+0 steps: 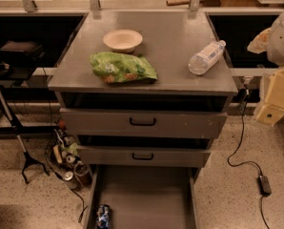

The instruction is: Pick pepsi can from bottom drawer and place on counter

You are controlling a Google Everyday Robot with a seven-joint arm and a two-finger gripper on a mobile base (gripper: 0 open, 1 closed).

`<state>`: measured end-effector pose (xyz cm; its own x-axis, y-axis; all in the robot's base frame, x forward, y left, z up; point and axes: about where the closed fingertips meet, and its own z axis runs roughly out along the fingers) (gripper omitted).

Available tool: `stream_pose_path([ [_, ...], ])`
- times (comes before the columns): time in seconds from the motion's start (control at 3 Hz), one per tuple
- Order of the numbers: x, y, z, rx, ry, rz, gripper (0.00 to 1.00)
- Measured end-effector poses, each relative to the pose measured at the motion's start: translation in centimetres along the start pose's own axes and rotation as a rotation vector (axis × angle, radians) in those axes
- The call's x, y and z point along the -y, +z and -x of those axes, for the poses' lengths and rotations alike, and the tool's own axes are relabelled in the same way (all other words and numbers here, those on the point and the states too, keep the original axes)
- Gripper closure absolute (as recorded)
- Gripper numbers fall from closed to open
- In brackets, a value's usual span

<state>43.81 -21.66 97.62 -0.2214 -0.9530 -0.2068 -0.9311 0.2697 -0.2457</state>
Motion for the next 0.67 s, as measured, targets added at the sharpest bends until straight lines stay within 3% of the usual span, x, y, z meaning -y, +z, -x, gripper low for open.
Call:
stream_pose_path([
  [0.67, 0.13, -0.06, 0.17, 0.003, -0.011, -0.003, 0.0],
])
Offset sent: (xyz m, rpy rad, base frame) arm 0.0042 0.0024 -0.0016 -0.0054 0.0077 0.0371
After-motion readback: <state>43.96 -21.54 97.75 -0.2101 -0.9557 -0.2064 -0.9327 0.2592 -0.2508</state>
